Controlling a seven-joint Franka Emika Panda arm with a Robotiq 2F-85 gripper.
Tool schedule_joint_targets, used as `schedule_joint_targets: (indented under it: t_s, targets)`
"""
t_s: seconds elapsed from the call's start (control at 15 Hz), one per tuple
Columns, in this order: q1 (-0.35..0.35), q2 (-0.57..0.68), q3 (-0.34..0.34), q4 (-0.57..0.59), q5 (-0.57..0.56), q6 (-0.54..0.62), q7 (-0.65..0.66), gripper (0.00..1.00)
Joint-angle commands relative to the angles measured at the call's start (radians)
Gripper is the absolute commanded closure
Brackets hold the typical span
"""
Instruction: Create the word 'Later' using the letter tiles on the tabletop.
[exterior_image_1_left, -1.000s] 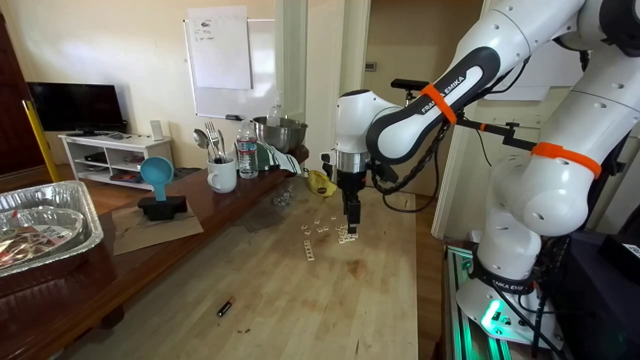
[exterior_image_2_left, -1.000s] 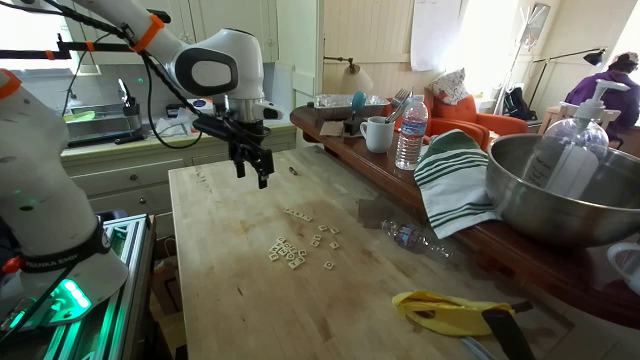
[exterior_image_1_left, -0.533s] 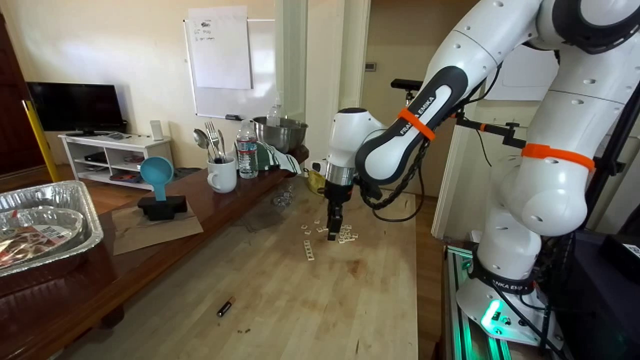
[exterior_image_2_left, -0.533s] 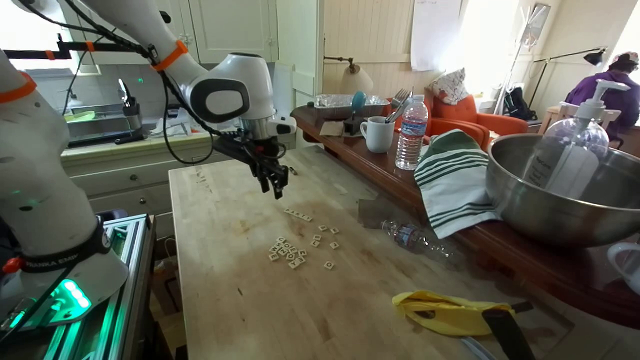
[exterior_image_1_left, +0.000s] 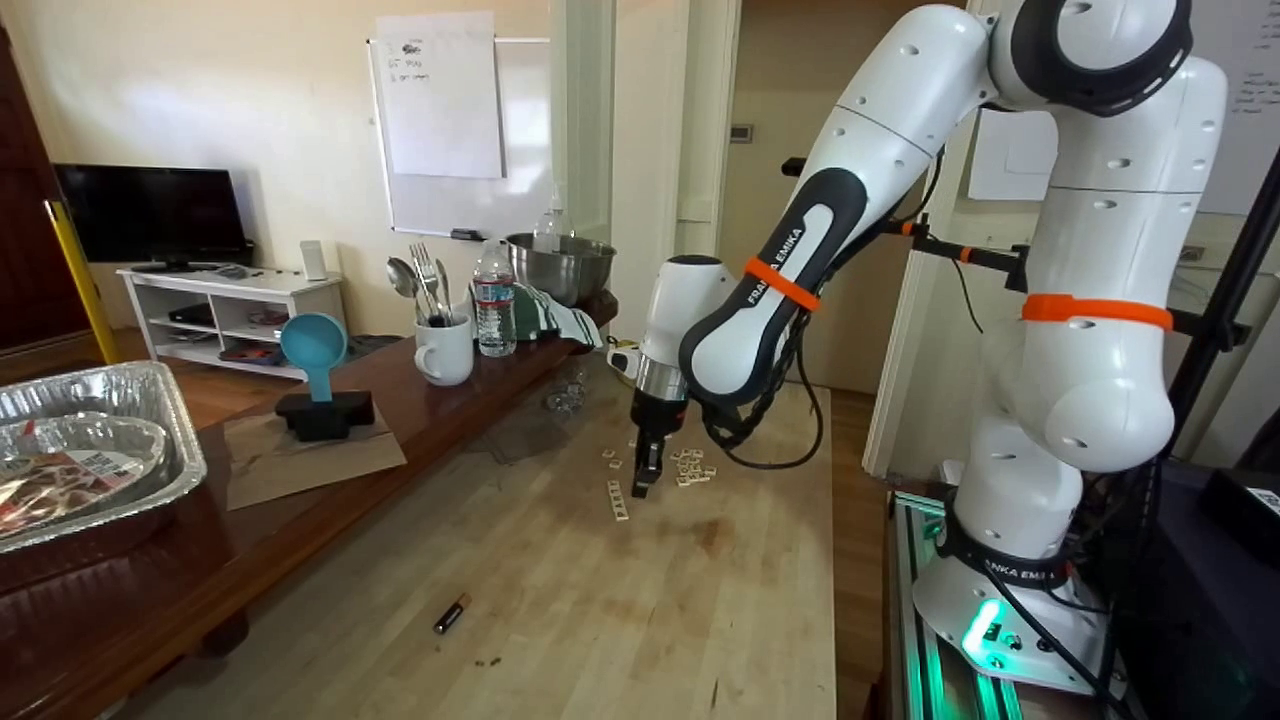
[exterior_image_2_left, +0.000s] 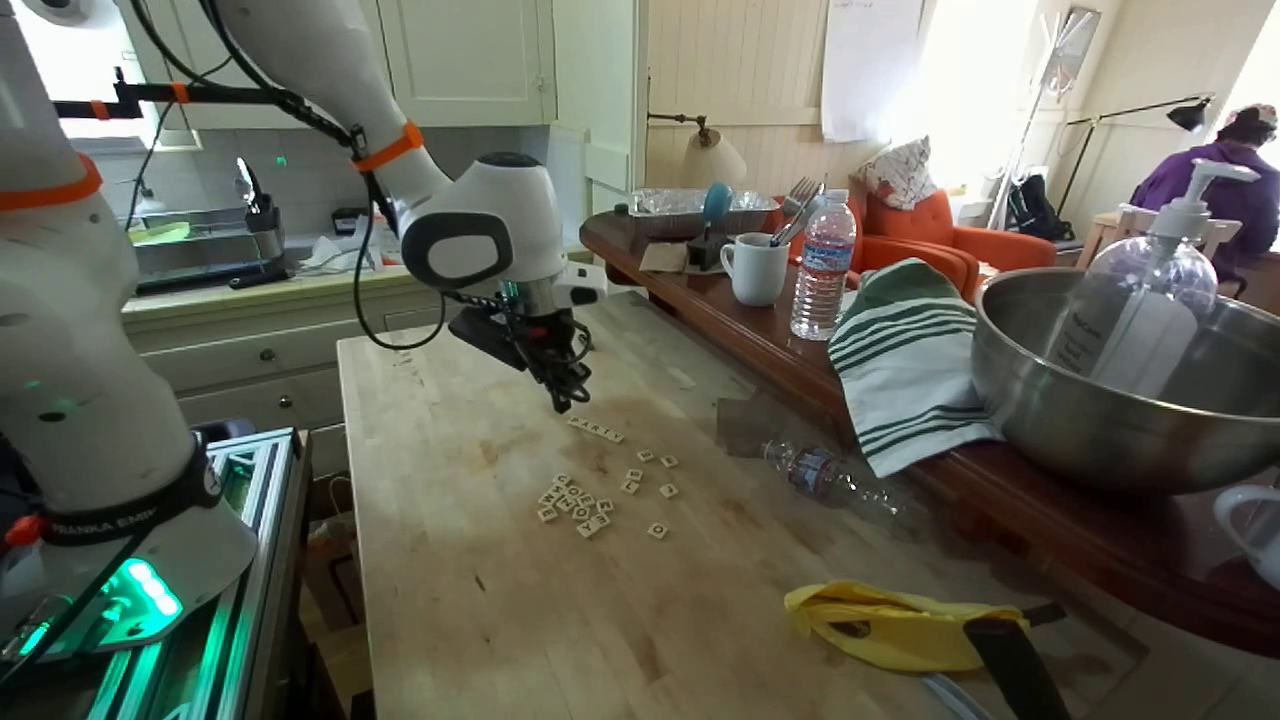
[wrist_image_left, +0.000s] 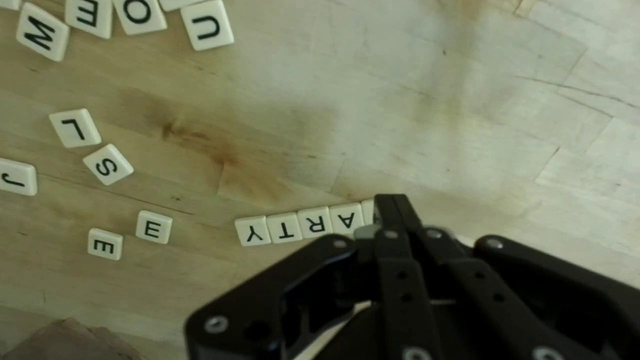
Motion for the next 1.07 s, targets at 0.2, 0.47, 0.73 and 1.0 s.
schedule_joint_targets:
  t_s: [0.2, 0.47, 0.73, 1.0]
  targets:
    - [-0.060, 0.123, 0.113, 0.058, 0.171, 0.085, -0.138, 1.00]
    - [-0.112, 0.161, 0.166, 0.083, 0.154, 0.105, -0.134, 1.00]
    - [-0.160, 0.173, 0.207, 0.091, 0.145, 0.110, -0.127, 1.00]
    - [-0.196, 0.171, 0.242, 0.093, 0.156, 0.102, -0.137, 1.00]
